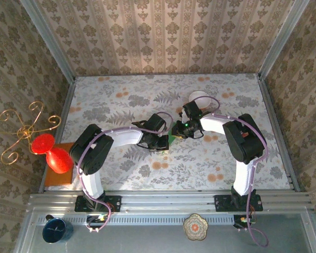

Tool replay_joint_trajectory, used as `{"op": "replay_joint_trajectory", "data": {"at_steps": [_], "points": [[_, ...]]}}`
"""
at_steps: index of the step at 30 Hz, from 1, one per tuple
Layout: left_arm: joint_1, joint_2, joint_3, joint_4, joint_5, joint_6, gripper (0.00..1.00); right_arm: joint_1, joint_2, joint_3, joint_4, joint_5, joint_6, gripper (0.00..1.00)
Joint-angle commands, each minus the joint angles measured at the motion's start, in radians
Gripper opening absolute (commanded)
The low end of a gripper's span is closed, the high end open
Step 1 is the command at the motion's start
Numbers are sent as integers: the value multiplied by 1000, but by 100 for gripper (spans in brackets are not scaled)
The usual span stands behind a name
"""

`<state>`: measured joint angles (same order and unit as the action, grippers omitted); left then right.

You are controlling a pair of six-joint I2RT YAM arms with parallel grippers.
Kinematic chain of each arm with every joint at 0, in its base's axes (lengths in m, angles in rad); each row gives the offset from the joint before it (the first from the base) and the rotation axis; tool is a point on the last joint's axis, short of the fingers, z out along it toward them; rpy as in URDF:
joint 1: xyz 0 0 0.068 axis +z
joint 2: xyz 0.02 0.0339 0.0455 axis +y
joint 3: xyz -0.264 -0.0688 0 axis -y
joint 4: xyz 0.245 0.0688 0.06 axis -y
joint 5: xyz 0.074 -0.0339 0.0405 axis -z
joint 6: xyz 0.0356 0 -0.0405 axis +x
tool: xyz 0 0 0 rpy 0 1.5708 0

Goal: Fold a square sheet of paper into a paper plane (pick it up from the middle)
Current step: Fold the wing for the fifth time at the center of the table.

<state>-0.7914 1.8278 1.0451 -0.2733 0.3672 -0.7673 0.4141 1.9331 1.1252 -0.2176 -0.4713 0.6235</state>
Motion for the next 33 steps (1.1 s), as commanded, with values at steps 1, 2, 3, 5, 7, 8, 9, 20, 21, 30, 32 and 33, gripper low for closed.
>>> {"op": "replay_joint_trajectory", "data": {"at_steps": [1, 2, 3, 5, 7, 8, 9, 20, 21, 30, 32, 33], "points": [[-5, 25, -28, -12, -2, -16, 6, -3, 23, 24, -42, 30, -19, 23], [-3, 27, -29, -11, -2, -17, 6, -3, 25, 25, -44, 32, -21, 23], [-3, 31, -32, -10, -2, -16, 6, -3, 28, 27, -43, 32, -21, 23], [-3, 36, -34, -9, -4, -17, 6, -1, 30, 28, -46, 33, -21, 23], [-2, 37, -36, -5, -4, -18, 6, -1, 33, 31, -51, 37, -22, 23], [-3, 38, -37, -5, -5, -18, 6, -1, 33, 32, -52, 38, -22, 23], [-3, 38, -39, -3, -5, -18, 6, -1, 35, 33, -54, 40, -22, 23], [8, -18, -63, 31, 3, -26, 6, 2, 43, 45, -77, 49, -23, 23], [9, -38, -59, 42, 7, -24, 6, 2, 40, 45, -75, 49, -22, 23], [45, -62, -34, 119, 13, -47, 7, 3, 15, 46, -66, 26, -13, 23], [47, -41, -16, 124, 11, -50, 7, 4, 14, 47, -65, 21, -12, 23], [46, -28, -5, 120, 8, -50, 7, 4, 12, 47, -63, 20, -11, 23]]}}
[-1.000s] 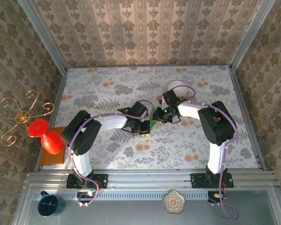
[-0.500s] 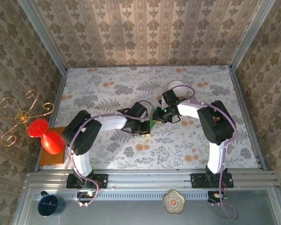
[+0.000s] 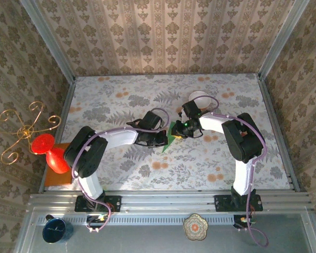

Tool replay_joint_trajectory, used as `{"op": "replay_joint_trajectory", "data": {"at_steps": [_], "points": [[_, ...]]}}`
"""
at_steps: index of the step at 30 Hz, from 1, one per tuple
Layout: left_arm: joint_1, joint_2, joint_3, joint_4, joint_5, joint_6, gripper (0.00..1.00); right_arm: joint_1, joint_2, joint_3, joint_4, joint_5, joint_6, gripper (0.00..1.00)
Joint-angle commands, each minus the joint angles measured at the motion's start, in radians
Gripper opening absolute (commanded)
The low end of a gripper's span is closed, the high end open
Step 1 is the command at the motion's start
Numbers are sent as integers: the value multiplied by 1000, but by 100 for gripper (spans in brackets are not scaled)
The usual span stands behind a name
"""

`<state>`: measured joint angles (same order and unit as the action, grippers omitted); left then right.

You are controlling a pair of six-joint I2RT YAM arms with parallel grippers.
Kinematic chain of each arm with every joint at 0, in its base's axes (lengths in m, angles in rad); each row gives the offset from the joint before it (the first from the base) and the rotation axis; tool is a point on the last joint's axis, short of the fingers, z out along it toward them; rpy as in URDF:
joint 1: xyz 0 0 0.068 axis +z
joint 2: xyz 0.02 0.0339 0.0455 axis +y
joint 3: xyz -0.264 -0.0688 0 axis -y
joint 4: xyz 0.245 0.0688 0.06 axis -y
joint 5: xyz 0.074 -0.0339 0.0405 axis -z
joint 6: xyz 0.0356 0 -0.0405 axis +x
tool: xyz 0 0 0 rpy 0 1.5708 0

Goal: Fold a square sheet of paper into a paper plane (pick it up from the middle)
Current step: Fold the wing for the fifth time at the center of the table.

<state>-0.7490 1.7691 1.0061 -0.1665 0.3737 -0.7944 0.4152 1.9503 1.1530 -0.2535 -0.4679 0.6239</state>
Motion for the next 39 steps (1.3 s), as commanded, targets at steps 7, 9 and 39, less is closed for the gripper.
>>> {"op": "replay_joint_trajectory", "data": {"at_steps": [7, 9, 39], "points": [[5, 82, 61, 10, -6, -23, 7, 2, -28, 20, -19, -6, -10, 23], [7, 86, 62, 9, -6, -22, 7, 2, -38, 20, -15, -15, -10, 23], [8, 96, 17, -2, -32, -17, 7, 33, -68, 39, -144, 319, -111, 59]]}}
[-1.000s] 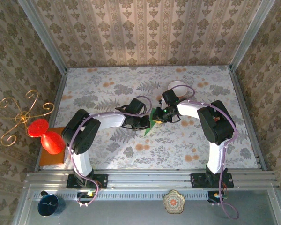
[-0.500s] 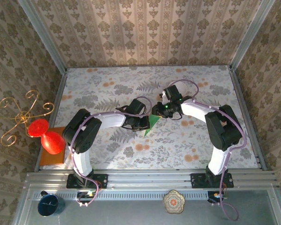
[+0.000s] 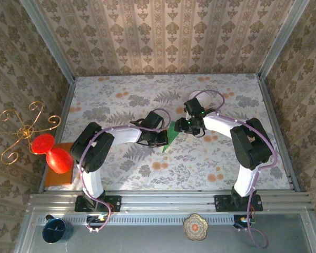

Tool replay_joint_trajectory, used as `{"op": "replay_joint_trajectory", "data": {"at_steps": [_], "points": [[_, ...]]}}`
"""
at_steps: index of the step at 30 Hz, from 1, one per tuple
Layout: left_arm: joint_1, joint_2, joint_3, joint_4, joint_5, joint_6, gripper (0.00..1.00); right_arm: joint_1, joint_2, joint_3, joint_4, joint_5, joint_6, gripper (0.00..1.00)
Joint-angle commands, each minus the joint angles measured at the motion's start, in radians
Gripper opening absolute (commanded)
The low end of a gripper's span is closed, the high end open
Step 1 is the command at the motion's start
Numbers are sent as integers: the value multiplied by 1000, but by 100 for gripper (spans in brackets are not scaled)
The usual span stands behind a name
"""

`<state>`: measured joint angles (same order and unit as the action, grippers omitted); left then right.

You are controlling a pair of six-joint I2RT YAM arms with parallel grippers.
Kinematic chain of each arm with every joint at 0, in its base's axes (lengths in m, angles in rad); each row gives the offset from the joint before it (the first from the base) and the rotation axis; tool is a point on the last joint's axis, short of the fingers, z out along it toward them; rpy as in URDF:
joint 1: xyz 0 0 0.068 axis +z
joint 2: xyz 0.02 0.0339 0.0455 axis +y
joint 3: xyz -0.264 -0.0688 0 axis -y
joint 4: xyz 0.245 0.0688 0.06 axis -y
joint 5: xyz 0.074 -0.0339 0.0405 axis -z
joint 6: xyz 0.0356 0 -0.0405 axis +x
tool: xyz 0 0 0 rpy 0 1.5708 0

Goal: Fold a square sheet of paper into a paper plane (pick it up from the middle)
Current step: Fold the wing for the fifth time at the center of the table.

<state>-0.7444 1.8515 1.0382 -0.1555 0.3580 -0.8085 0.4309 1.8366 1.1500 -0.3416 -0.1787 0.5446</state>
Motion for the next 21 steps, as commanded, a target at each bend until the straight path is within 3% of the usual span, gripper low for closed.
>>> {"op": "replay_joint_trajectory", "data": {"at_steps": [1, 21], "points": [[5, 15, -15, -15, -14, -3, 7, 20, 55, 50, -64, 32, -35, 59], [4, 13, -10, -41, -1, 5, 6, 73, 219, 140, -219, 235, -67, 53]]}}
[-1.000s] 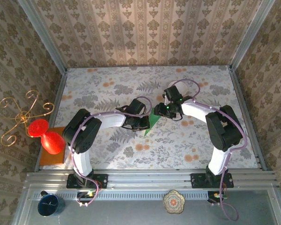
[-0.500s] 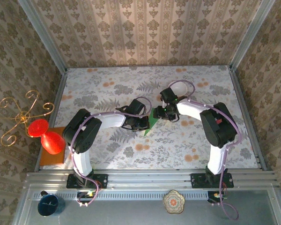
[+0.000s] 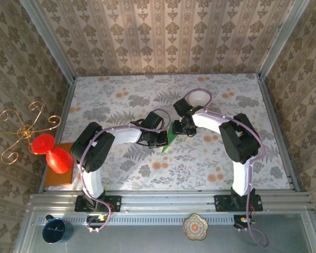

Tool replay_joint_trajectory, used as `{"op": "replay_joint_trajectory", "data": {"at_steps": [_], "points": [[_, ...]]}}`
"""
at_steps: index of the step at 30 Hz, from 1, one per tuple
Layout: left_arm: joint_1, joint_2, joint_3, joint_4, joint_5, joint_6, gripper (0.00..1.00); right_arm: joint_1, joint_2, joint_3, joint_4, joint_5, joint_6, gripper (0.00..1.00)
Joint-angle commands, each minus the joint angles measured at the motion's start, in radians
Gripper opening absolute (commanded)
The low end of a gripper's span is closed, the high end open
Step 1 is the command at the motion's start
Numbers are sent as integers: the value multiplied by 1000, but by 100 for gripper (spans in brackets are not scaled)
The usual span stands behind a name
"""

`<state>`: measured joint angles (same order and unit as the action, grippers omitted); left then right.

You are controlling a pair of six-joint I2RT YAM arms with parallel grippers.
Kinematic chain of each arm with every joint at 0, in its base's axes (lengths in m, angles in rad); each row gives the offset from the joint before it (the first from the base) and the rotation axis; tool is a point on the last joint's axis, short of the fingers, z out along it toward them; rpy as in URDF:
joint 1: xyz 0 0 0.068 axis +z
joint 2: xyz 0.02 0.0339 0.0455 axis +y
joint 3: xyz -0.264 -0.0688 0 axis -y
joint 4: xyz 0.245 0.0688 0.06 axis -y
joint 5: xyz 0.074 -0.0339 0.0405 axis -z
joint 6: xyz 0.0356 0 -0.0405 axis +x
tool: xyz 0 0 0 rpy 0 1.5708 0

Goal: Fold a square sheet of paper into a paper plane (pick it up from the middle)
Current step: Fold the wing for the fifth time at the center of the table.

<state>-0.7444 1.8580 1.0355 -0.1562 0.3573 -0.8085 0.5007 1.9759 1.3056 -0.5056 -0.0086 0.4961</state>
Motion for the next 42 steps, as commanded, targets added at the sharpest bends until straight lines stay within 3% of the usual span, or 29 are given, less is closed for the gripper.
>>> {"op": "replay_joint_trajectory", "data": {"at_steps": [1, 10, 29, 34, 42], "points": [[4, 2, -4, -37, 4, 7, 6, 5, 85, -14, -55, 65, -19, 53], [12, -32, 30, 30, 42, 3, 8, 9, 108, -14, -59, 54, -21, 53], [20, 50, 55, -48, -7, -4, 7, 6, 78, -9, -64, 19, -5, 53], [19, 49, 38, -64, -24, -1, 5, -25, -22, -17, -37, -54, 4, 53], [20, 62, 29, -71, -31, 5, 4, -97, -248, -201, 183, -309, 17, 52]]}}
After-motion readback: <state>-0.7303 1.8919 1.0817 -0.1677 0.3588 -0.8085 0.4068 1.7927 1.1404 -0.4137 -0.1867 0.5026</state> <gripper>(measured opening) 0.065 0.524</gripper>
